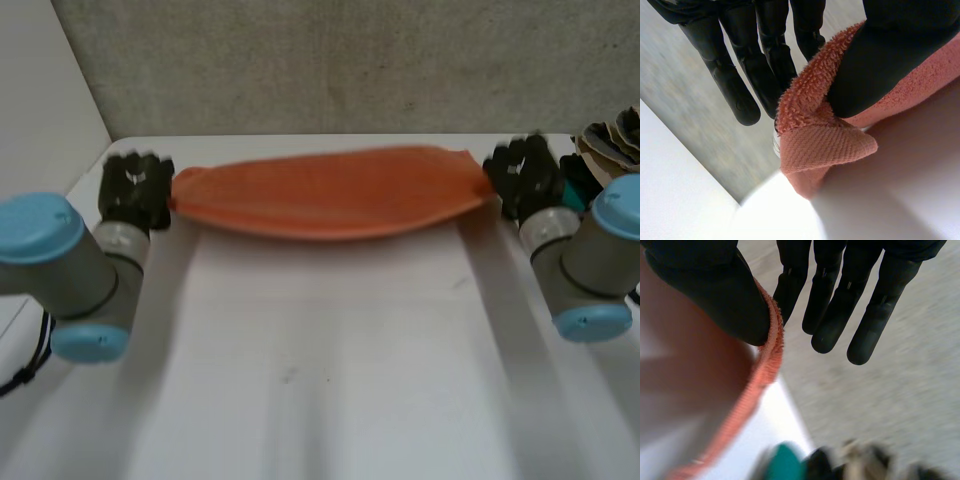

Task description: Fold the laundry.

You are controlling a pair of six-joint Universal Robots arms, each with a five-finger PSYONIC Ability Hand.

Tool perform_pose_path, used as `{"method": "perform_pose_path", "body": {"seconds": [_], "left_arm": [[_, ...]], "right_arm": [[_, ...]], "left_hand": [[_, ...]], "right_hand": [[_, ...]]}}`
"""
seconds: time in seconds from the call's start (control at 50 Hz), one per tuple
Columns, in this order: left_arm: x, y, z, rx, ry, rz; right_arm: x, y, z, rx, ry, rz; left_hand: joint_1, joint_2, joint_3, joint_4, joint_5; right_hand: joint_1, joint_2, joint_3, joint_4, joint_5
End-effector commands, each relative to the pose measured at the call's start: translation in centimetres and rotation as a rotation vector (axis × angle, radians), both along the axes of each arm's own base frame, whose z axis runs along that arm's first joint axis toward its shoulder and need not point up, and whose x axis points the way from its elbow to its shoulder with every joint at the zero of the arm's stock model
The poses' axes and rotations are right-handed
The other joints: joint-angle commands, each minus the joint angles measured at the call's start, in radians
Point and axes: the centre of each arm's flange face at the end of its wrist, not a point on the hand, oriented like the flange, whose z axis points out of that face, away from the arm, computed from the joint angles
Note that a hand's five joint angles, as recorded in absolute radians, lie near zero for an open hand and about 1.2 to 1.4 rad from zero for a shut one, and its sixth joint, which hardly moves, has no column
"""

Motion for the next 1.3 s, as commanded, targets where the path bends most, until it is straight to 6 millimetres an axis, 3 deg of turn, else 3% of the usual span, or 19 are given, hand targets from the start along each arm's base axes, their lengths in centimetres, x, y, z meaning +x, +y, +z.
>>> {"method": "perform_pose_path", "body": {"seconds": [0.02,0.08,0.3,0.34,0.4,0.46,0.58,0.7,0.78,0.9,1.04,1.06,1.08,1.1,1.14,1.22,1.28,1.3], "left_arm": [[1.3,4.2,-1.5,0.107,-0.044,0.002],[2.1,6.9,-1.1,0.148,-0.069,0.002],[5.0,16.9,-0.2,0.388,-0.273,-0.022],[5.2,17.8,-0.3,0.418,-0.292,-0.028],[5.1,18.4,-0.3,0.438,-0.299,-0.046],[5.1,17.7,0.0,0.409,-0.288,-0.042],[4.1,14.6,0.0,0.336,-0.268,-0.038],[3.0,9.4,-0.4,0.249,-0.245,-0.01],[2.1,6.6,-1.2,0.217,-0.243,0.022],[1.8,3.6,-2.8,0.216,-0.255,0.128],[0.5,2.2,-3.3,0.195,-0.251,0.143],[0.2,2.0,-3.4,0.192,-0.247,0.135],[0.0,1.9,-3.3,0.189,-0.244,0.131],[-0.2,2.0,-3.4,0.187,-0.243,0.124],[-1.4,2.2,-2.8,0.16,-0.244,0.098],[-2.8,2.3,-1.4,0.115,-0.214,0.069],[-2.8,2.4,-0.3,0.09,-0.204,0.072],[-2.5,2.5,1.0,0.064,-0.192,0.079]], "right_arm": [[-0.7,3.3,-3.2,0.298,0.076,0.002],[-1.3,5.0,-3.1,0.397,0.108,0.004],[-6.3,12.7,1.4,0.707,0.358,-0.032],[-6.8,13.7,1.6,0.734,0.431,-0.014],[-6.6,13.6,1.8,0.696,0.467,0.003],[-6.4,12.5,2.0,0.631,0.452,-0.009],[-4.5,8.0,1.3,0.42,0.424,-0.013],[-1.2,4.4,1.2,0.194,0.399,0.02],[0.8,1.3,-0.2,0.064,0.368,0.045],[2.8,-1.8,-1.9,-0.074,0.331,0.116],[3.9,-4.2,-4.9,-0.108,0.297,0.159],[3.9,-4.3,-5.3,-0.1,0.292,0.158],[3.9,-4.4,-5.6,-0.096,0.286,0.158],[3.9,-4.4,-6.1,-0.081,0.273,0.157],[3.9,-4.4,-6.2,-0.073,0.258,0.153],[3.4,-4.5,-5.1,-0.045,0.186,0.089],[2.5,-4.2,-2.8,-0.027,0.093,0.015],[2.3,-4.0,-2.0,-0.025,0.064,0.001]], "left_hand": [[0.231,0.194,0.199,0.194,0.242],[0.231,0.194,0.199,0.194,0.242],[0.231,0.194,0.199,0.194,0.242],[0.231,0.194,0.199,0.194,0.242],[0.231,0.194,0.199,0.194,0.242],[0.231,0.194,0.199,0.194,0.242],[0.231,0.194,0.199,0.194,0.242],[0.231,0.194,0.199,0.194,0.242],[0.231,0.194,0.199,0.194,0.242],[0.231,0.194,0.199,0.194,0.242],[0.231,0.194,0.199,0.194,0.242],[0.231,0.194,0.199,0.194,0.242],[-0.004,-0.041,-0.036,-0.041,0.007],[-0.39,-0.427,-0.422,-0.427,-0.379],[-0.991,-1.027,-1.023,-1.028,-0.98],[-0.991,-1.027,-1.023,-1.028,-0.98],[-0.991,-1.027,-1.023,-1.028,-0.98],[-0.991,-1.027,-1.023,-1.028,-0.98]], "right_hand": [[0.253,0.649,0.2,0.196,0.227],[0.253,0.649,0.2,0.196,0.227],[0.253,0.649,0.2,0.196,0.227],[0.253,0.649,0.2,0.196,0.227],[0.253,0.649,0.2,0.196,0.227],[0.253,0.649,0.2,0.196,0.227],[0.253,0.649,0.2,0.196,0.227],[0.253,0.649,0.2,0.196,0.227],[0.253,0.649,0.2,0.196,0.227],[0.253,0.649,0.2,0.196,0.227],[0.253,0.649,0.2,0.196,0.227],[0.126,0.523,0.074,0.069,0.1],[-0.227,0.17,-0.279,-0.284,-0.253],[-0.969,-0.572,-1.021,-1.026,-0.995],[-0.969,-0.572,-1.021,-1.026,-0.995],[-0.969,-0.572,-1.021,-1.026,-0.995],[-0.969,-0.572,-1.021,-1.026,-0.995],[-0.969,-0.572,-1.021,-1.026,-0.995]]}}
